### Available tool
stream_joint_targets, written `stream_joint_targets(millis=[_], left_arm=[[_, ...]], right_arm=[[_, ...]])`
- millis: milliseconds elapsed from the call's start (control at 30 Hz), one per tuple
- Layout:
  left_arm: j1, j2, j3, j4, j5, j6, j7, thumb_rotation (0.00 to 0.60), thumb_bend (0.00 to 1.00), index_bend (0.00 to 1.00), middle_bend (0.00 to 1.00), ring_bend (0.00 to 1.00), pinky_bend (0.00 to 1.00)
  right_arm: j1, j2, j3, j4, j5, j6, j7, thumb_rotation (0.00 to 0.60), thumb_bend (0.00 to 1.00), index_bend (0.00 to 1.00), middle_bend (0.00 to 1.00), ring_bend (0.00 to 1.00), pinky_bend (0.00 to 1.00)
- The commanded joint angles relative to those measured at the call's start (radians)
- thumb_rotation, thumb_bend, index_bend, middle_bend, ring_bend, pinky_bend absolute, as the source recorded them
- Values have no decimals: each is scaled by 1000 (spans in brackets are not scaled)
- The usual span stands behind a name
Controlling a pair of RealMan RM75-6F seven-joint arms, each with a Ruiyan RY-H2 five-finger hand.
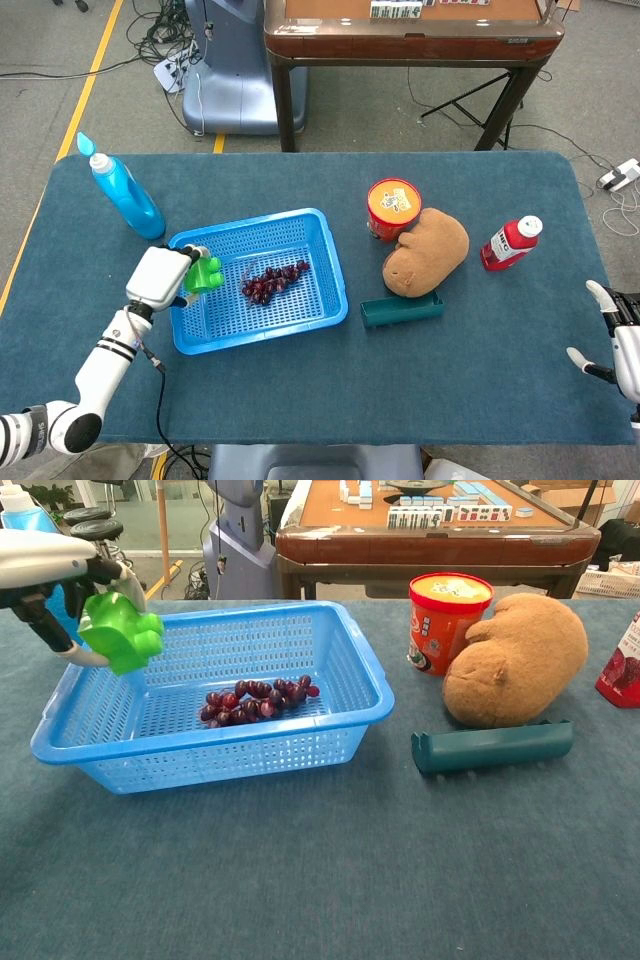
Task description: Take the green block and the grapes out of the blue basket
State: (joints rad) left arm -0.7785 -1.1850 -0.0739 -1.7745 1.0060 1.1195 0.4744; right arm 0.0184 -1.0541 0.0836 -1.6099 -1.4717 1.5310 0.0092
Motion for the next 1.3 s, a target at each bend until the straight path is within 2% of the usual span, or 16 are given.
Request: stream_joint_targets(millis=[33,333,733,967,1300], left_arm=[[54,55,-8,-38,56,34,-89,600,249,400,523,476,405],[140,103,-11,32,48,80,-151,600,249,395,521,474,405],[234,106,16,190,-50,5,-202,600,249,365,481,464,402],[229,81,19,231,-86,-78,-180,600,249,325,479,421,362],[208,29,0,241,-79,-106,-141,600,249,316,463,406,345]], right_arm=[[3,-3,0,2,-3,-4,3,600,108,110,174,170,266],[4,-2,0,7,-17,5,14,600,108,110,174,170,266],[0,19,18,-15,-38,55,-6,600,108,110,174,170,266],[3,18,20,-23,-49,62,-18,600,108,110,174,170,266],[-2,16,15,-17,-38,56,-11,600,108,110,175,170,266]])
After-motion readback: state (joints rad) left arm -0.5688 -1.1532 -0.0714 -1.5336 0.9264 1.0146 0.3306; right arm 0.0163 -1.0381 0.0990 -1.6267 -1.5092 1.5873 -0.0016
